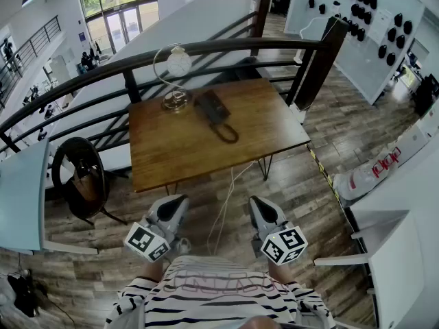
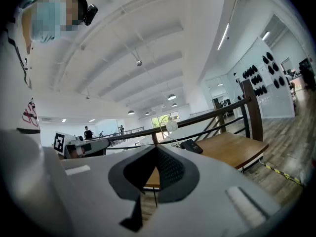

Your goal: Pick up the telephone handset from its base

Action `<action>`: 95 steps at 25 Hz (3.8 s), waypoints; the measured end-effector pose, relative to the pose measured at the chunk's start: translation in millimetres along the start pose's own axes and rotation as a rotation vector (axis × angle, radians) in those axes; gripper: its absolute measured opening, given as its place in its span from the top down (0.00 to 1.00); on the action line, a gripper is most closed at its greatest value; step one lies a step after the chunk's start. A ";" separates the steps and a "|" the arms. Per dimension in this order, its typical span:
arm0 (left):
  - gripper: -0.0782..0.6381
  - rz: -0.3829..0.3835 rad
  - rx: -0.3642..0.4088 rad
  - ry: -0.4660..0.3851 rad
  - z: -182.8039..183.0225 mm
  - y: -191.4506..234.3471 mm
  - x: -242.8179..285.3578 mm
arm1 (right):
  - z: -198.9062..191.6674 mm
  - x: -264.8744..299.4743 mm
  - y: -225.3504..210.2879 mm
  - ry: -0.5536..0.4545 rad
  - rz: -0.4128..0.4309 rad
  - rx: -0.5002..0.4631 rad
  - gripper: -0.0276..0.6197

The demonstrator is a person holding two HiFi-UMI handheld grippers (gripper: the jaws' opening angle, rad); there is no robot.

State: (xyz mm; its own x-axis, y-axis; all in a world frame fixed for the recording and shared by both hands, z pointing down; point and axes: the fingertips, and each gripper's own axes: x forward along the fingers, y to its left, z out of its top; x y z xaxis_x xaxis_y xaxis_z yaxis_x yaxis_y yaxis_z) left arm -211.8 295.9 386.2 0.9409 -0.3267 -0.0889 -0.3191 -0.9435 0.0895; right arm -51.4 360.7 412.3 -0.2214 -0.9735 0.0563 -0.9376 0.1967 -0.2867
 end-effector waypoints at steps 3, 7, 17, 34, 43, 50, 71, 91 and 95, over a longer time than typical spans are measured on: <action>0.89 0.003 0.003 -0.018 -0.3 -18.8 0.4 | 1.7 -16.6 0.1 -0.017 0.007 -0.005 0.96; 0.88 0.033 -0.011 -0.025 -5.4 -33.7 -1.0 | 5.3 -33.8 6.5 -0.066 0.050 -0.020 0.92; 0.67 0.011 -0.080 0.013 -29.9 -32.6 22.2 | 2.0 -27.6 -9.9 -0.057 0.026 -0.061 0.73; 0.66 -0.073 -0.164 0.015 -25.6 171.5 126.7 | 37.5 167.5 -75.6 -0.024 -0.065 -0.046 0.69; 0.65 -0.113 -0.180 0.041 -18.5 273.5 165.9 | 48.3 267.7 -99.0 -0.003 -0.115 -0.035 0.68; 0.65 -0.082 -0.191 0.055 -31.2 312.3 182.1 | 42.7 302.6 -121.6 0.008 -0.109 -0.022 0.68; 0.65 0.340 -0.154 -0.031 -60.1 280.1 317.9 | 75.5 331.9 -294.1 0.112 0.284 -0.081 0.68; 0.65 0.438 -0.219 -0.022 -72.3 324.2 367.3 | 77.5 389.4 -349.9 0.166 0.331 -0.206 0.68; 0.63 0.396 -0.271 -0.003 -79.7 359.4 376.8 | 72.0 423.9 -351.6 0.175 0.304 -0.278 0.68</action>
State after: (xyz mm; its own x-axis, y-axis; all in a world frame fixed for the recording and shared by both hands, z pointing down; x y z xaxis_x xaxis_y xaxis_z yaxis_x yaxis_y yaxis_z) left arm 37.0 -161.9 463.9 0.7524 -0.6587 0.0013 -0.6117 -0.6980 0.3723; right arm 203.7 -129.5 468.1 -0.5175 -0.8371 0.1771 -0.8542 0.5177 -0.0488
